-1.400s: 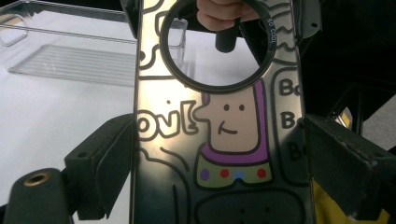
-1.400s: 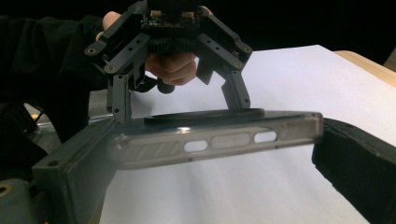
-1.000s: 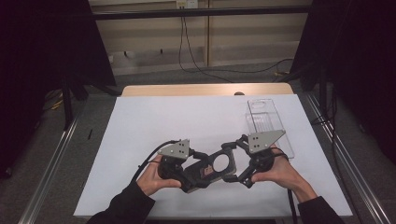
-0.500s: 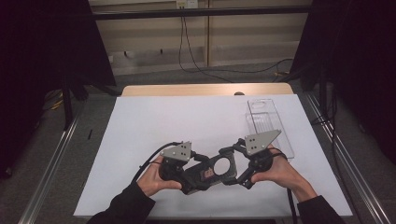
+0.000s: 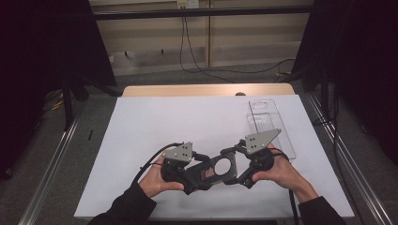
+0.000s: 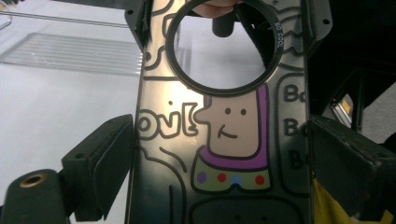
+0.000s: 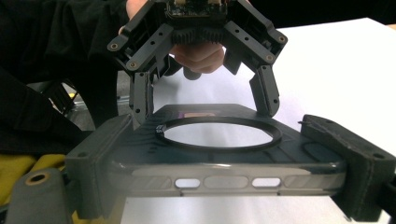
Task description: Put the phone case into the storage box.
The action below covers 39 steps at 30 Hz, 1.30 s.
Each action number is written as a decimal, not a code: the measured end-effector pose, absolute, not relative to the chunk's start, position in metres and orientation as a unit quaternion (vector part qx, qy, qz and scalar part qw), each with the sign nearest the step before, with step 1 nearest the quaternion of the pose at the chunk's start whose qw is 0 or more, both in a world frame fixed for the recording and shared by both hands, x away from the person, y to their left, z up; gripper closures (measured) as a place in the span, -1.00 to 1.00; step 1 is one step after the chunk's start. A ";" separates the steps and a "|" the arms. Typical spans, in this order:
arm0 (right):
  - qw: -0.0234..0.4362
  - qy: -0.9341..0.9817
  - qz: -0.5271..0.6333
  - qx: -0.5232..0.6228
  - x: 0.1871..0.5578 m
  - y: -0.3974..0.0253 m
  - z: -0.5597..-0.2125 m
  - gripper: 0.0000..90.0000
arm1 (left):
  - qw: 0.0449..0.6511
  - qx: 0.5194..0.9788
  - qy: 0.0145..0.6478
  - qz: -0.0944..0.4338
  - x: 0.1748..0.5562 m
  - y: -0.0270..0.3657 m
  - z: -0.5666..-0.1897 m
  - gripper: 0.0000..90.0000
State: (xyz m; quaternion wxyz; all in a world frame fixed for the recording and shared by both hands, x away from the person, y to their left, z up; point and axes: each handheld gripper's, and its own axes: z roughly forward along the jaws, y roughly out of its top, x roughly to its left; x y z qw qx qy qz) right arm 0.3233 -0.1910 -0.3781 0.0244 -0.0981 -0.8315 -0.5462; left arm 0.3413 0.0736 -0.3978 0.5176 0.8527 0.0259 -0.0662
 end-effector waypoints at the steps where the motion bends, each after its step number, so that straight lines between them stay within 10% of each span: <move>1: 0.024 -0.832 -0.545 -0.099 0.323 -0.191 -0.378 -0.74 | 0.520 0.851 0.029 -0.064 0.341 0.074 -0.398 -0.76; 39: -0.031 -0.816 -0.528 -0.233 0.338 -0.222 -0.370 -0.74 | 0.522 0.824 0.204 0.086 0.339 0.118 -0.400 -0.91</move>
